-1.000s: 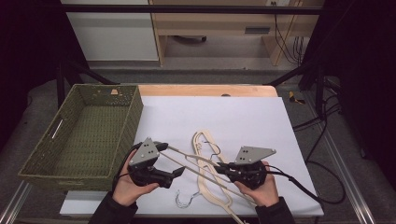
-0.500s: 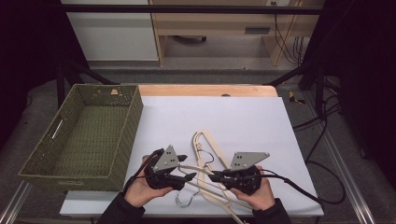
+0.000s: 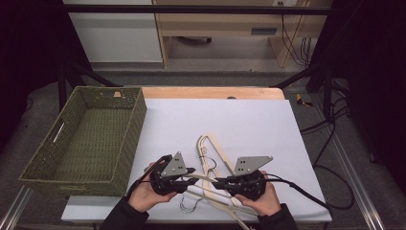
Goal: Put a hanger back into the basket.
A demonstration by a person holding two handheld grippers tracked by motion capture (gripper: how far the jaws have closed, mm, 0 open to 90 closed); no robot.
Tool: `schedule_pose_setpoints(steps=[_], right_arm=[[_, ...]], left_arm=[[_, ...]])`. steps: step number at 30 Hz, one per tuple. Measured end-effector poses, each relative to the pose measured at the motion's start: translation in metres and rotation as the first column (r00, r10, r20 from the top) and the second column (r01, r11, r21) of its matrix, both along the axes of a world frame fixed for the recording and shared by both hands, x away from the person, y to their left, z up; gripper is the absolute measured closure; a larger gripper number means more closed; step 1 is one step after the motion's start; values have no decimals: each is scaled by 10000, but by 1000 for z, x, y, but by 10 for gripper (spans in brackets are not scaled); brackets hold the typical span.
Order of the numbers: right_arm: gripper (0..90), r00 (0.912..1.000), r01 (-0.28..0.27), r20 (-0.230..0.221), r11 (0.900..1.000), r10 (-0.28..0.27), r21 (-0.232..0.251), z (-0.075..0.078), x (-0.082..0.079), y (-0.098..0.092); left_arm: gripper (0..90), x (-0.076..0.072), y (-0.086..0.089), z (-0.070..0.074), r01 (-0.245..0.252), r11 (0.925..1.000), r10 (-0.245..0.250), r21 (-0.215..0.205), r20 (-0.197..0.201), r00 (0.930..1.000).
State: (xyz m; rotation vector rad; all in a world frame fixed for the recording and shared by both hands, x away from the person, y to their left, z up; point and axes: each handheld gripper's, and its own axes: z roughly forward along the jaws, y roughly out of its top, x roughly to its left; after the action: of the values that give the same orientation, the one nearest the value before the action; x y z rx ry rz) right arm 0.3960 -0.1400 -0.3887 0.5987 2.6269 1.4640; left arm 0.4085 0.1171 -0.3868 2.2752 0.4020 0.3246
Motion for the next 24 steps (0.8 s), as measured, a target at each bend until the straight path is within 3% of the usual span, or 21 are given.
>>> schedule_pose_setpoints(steps=[7, 12, 18, 20, 24], right_arm=[[752, 9951, 732, 689, 9969, -711, -282, 0, 0, -2], [682, 9917, 968, 881, 9947, -933, -360, -2, 1, 0], [590, 9880, 1145, 1071, 9932, -1116, -218, 0, 1, -1], [529, 9871, 1138, 1142, 9934, -1119, -102, 1, 1, -2], [509, 9852, 1168, 1257, 9932, -1162, 31, 3, -1, -4]], left_arm=[[781, -3, -3, 1, 374, 9984, -359, 414, -360, 9987], [814, -5, -5, 0, 438, 9982, -406, 398, -788, 9961], [849, -8, -7, 2, 649, 9979, -643, 11, -1171, 9910], [860, -11, -8, 3, 729, 9966, -774, -373, -1383, 9874], [863, -13, -8, 5, 635, 9961, -715, -607, -1400, 9876]])
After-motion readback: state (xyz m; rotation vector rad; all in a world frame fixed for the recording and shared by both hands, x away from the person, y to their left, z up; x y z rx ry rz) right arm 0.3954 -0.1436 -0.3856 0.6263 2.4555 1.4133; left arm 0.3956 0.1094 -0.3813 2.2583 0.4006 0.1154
